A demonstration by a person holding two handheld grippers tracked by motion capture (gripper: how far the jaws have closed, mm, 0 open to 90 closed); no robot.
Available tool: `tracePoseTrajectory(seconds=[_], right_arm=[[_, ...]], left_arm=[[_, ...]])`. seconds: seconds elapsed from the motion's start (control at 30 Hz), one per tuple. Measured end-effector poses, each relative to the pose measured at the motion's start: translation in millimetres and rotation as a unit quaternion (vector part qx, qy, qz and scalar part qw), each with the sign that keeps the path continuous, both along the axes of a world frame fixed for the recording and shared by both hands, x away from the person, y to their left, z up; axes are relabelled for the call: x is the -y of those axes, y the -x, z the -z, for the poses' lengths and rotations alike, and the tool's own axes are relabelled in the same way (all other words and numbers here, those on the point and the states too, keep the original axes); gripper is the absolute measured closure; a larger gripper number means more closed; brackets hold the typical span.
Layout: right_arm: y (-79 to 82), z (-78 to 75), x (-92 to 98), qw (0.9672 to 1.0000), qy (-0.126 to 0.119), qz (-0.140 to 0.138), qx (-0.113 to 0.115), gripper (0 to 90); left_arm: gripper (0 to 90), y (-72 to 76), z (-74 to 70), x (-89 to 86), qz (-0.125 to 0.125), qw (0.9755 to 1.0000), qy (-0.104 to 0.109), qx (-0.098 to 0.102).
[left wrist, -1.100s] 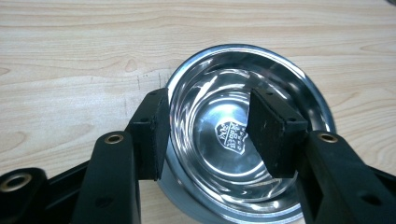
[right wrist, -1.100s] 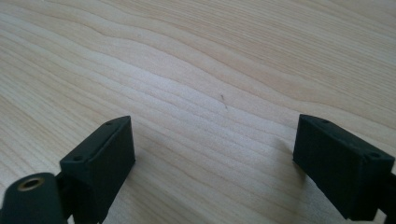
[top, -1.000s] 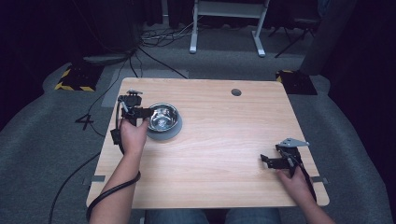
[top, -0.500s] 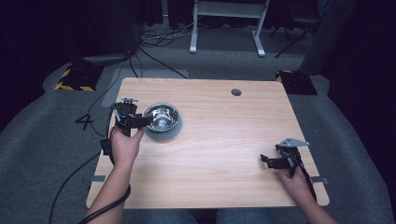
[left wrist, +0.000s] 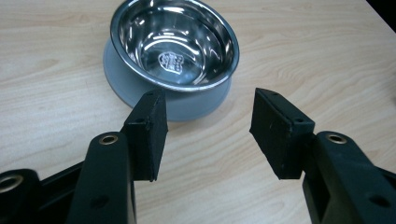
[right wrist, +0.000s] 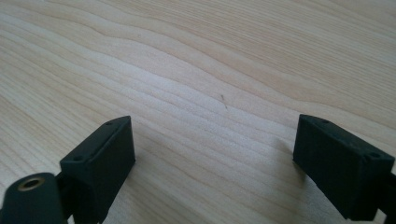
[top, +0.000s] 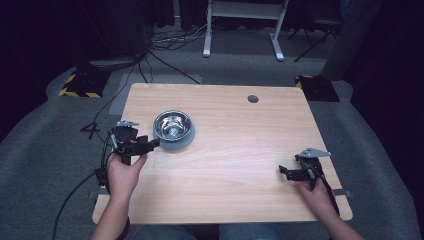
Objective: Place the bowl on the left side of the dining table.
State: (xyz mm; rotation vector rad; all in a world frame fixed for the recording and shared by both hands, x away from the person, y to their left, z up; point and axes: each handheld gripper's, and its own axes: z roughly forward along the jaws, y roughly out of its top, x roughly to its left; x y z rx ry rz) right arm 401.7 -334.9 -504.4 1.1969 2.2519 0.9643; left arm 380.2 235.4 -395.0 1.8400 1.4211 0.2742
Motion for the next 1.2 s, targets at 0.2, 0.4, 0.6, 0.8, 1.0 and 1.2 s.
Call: tracePoseTrajectory(seconds=[0.2,0.4,0.6,0.8,1.0,1.2], right_arm=[[0.0,0.0,-0.2,1.0000,-0.001,0.000,0.000,12.5],[0.0,0.0,0.0,1.0000,0.000,0.000,0.000,12.5],[0.1,0.0,-0.2,1.0000,-0.001,0.000,0.000,12.5],[0.0,0.0,0.0,1.0000,0.000,0.000,0.000,12.5],[0.1,0.0,-0.2,1.0000,-0.001,0.000,0.000,12.5],[0.1,0.0,-0.2,1.0000,-0.001,0.000,0.000,12.5]], left_arm=[[45.0,19.7,2.5,6.0,0.014,0.9999,-0.008,0.005],[43.8,36.4,5.2,10.7,0.029,0.9996,-0.003,0.003],[43.6,59.2,10.5,19.1,0.044,0.9989,-0.019,0.005],[42.9,67.9,17.8,20.2,0.054,0.9982,-0.026,-0.001],[43.0,70.2,35.5,21.5,0.064,0.9966,-0.043,-0.031],[42.5,69.6,58.9,29.3,0.089,0.9913,-0.077,-0.059]])
